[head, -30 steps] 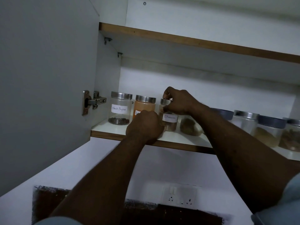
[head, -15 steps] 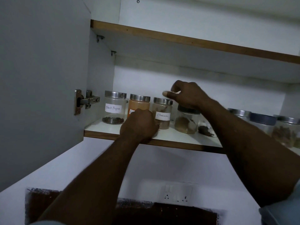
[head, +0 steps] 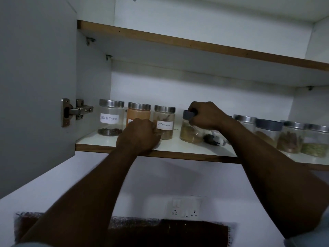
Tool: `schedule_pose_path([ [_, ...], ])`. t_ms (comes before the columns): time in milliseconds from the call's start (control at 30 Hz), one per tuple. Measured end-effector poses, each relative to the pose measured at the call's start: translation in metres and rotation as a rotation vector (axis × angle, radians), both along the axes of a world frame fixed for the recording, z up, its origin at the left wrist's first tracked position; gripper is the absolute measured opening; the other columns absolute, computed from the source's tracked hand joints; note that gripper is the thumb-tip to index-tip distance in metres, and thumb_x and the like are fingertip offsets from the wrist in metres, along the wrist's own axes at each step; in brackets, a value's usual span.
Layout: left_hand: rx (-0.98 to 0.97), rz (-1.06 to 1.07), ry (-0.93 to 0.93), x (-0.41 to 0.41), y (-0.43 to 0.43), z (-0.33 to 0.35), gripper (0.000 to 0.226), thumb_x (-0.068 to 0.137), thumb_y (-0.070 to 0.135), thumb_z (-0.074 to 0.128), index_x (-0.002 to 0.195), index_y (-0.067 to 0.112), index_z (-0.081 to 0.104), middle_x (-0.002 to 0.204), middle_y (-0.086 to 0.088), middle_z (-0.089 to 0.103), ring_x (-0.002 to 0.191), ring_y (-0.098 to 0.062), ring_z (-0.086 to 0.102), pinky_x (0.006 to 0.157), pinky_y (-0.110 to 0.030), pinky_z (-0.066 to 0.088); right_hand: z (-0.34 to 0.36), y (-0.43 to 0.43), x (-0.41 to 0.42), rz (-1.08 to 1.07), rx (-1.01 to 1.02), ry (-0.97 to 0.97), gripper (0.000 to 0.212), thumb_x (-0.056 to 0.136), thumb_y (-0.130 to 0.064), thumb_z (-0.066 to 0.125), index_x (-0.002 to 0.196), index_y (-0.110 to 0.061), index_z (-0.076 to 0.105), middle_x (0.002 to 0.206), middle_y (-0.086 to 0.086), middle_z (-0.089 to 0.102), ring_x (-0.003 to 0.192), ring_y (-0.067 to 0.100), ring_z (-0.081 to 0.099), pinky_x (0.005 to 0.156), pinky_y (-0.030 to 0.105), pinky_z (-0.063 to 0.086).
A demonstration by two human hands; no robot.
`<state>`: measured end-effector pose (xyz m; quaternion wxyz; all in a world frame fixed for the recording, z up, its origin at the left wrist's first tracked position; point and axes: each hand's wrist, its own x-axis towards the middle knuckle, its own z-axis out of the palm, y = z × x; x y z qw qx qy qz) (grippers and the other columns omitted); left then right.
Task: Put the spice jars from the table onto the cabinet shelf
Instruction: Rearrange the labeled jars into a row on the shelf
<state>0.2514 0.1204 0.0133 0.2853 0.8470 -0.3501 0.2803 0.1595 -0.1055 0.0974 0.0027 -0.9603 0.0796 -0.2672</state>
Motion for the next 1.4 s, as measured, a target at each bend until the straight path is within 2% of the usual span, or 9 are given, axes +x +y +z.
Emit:
schedule_pose_path([
  [167,0.017,-0.02,0.003,-0.001,-0.001,0.002,0.022,0.085,0.04,0.069,0.087,0.02,0.077,0.081,0.001,0.073,0.073,-0.015,0.064,0.072,-0.03,0.054,-0.019,0.005,0.001,-0.006,-0.025,-0.125,0.046,0.081,-0.051,0.076,0.11,-0.021,0.055,0.097,-0.001,0.064,0.087,0.02,0.059,0.073,0.037,0.052],
  [233,0.026,-0.038,0.014,-0.002,-0.001,0.004,0.022,0.084,0.041,0.07,0.087,0.02,0.077,0.079,0.002,0.073,0.072,-0.013,0.063,0.07,-0.029,0.053,-0.023,0.007,0.003,0.004,-0.064,-0.171,0.04,0.081,-0.037,0.077,0.109,-0.019,0.054,0.098,0.002,0.066,0.089,0.024,0.062,0.075,0.04,0.054],
  [367,0.037,-0.075,0.009,-0.006,-0.002,0.003,0.023,0.084,0.042,0.07,0.084,0.021,0.078,0.076,0.003,0.072,0.071,-0.012,0.063,0.073,-0.033,0.057,-0.024,0.004,0.0,0.137,0.182,-0.219,0.031,0.074,-0.012,0.07,0.1,-0.024,0.058,0.095,-0.004,0.067,0.088,0.019,0.063,0.072,0.039,0.056],
  [467,0.035,-0.07,0.0,-0.006,-0.003,0.0,0.024,0.084,0.044,0.07,0.083,0.021,0.078,0.076,0.003,0.071,0.069,-0.009,0.062,0.07,-0.03,0.055,-0.038,0.003,0.003,0.151,0.111,-0.302,0.035,0.074,-0.027,0.074,0.104,-0.026,0.057,0.096,-0.005,0.064,0.091,0.018,0.058,0.07,0.034,0.051],
  [567,0.035,-0.058,-0.012,-0.007,-0.003,0.001,0.026,0.083,0.046,0.07,0.083,0.021,0.077,0.077,0.002,0.072,0.072,-0.013,0.064,0.073,-0.032,0.057,-0.058,0.0,0.009,0.096,-0.108,-0.403,0.055,0.076,-0.05,0.076,0.12,-0.024,0.058,0.116,0.001,0.062,0.104,0.02,0.05,0.082,0.032,0.042],
  [700,0.032,-0.07,-0.016,-0.009,-0.006,0.002,0.024,0.083,0.045,0.069,0.078,0.022,0.074,0.074,0.003,0.07,0.071,-0.014,0.063,0.071,-0.03,0.055,-0.069,-0.004,0.014,0.013,-0.184,-0.517,0.064,0.072,-0.053,0.078,0.124,-0.021,0.058,0.124,0.003,0.058,0.113,0.023,0.046,0.089,0.035,0.042],
  [1167,0.022,-0.067,-0.004,-0.005,0.0,0.0,0.02,0.082,0.04,0.072,0.075,0.022,0.073,0.072,0.003,0.07,0.068,-0.012,0.063,0.064,-0.025,0.049,-0.072,0.0,0.017,0.155,0.008,-0.554,0.05,0.071,-0.039,0.078,0.11,-0.025,0.051,0.101,-0.013,0.05,0.094,0.01,0.043,0.077,0.031,0.041],
  [1300,0.005,-0.07,-0.012,-0.006,-0.002,-0.001,0.022,0.082,0.041,0.071,0.074,0.02,0.073,0.071,0.003,0.07,0.068,-0.012,0.064,0.064,-0.025,0.048,-0.071,0.0,0.012,0.184,0.044,-0.553,0.049,0.07,-0.029,0.076,0.114,-0.024,0.056,0.106,-0.01,0.058,0.098,0.01,0.045,0.085,0.036,0.047],
  [1400,0.006,-0.074,-0.007,-0.005,-0.002,0.001,0.021,0.081,0.041,0.072,0.075,0.021,0.074,0.072,0.004,0.07,0.069,-0.011,0.063,0.064,-0.025,0.048,-0.07,0.001,0.012,0.179,0.043,-0.539,0.062,0.073,-0.037,0.078,0.129,-0.022,0.056,0.124,-0.004,0.061,0.112,0.015,0.049,0.095,0.035,0.046],
])
